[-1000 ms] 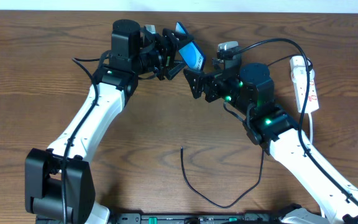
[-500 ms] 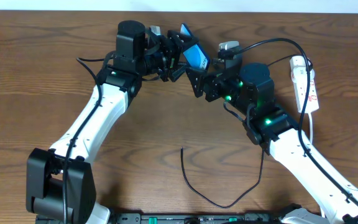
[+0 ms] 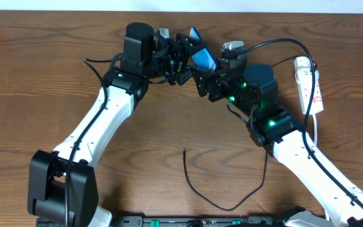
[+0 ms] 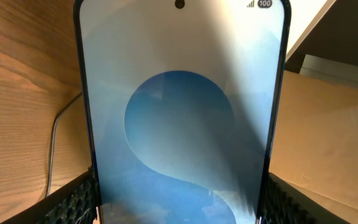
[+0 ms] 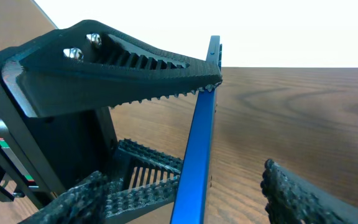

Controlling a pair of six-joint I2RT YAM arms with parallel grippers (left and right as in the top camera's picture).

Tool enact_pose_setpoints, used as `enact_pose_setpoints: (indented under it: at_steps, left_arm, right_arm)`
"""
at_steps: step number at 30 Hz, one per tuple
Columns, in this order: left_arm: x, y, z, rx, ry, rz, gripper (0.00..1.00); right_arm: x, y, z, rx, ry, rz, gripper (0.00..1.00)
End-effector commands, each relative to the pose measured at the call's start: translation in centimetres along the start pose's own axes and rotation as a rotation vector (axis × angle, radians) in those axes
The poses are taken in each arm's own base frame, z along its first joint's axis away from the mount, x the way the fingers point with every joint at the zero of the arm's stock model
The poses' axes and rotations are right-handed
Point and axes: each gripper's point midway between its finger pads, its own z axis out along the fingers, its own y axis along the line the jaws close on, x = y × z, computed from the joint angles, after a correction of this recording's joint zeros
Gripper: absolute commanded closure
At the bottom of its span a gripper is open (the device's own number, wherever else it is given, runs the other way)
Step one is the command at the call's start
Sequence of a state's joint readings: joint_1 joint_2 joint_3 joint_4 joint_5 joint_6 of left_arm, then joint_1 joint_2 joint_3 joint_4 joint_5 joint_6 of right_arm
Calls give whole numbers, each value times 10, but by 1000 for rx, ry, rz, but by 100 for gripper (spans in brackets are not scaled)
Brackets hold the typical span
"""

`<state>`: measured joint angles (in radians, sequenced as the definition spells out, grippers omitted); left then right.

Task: Plug charger to phone and switch on socket
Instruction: 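Close the right gripper on the phone's blue edge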

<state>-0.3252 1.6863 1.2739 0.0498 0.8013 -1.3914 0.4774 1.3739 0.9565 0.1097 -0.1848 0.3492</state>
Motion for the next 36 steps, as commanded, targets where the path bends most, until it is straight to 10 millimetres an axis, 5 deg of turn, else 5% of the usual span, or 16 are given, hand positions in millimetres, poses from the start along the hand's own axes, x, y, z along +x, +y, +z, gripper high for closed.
enact_pose_setpoints:
  at_steps: [1, 11, 22, 36]
  left_arm:
    - [5, -20, -6, 40, -1, 33, 93]
    - [5, -20, -6, 40, -1, 33, 93]
    - [5, -20, -6, 41, 0, 33, 93]
    - [5, -20, -6, 41, 0, 33, 93]
  right_arm:
    - [-3, 2, 2, 5, -9, -2, 27]
    - [-3, 1, 2, 11, -11, -1, 37]
    - [-3, 1, 2, 11, -10, -1, 65]
    - [-3, 1, 2, 11, -11, -2, 81]
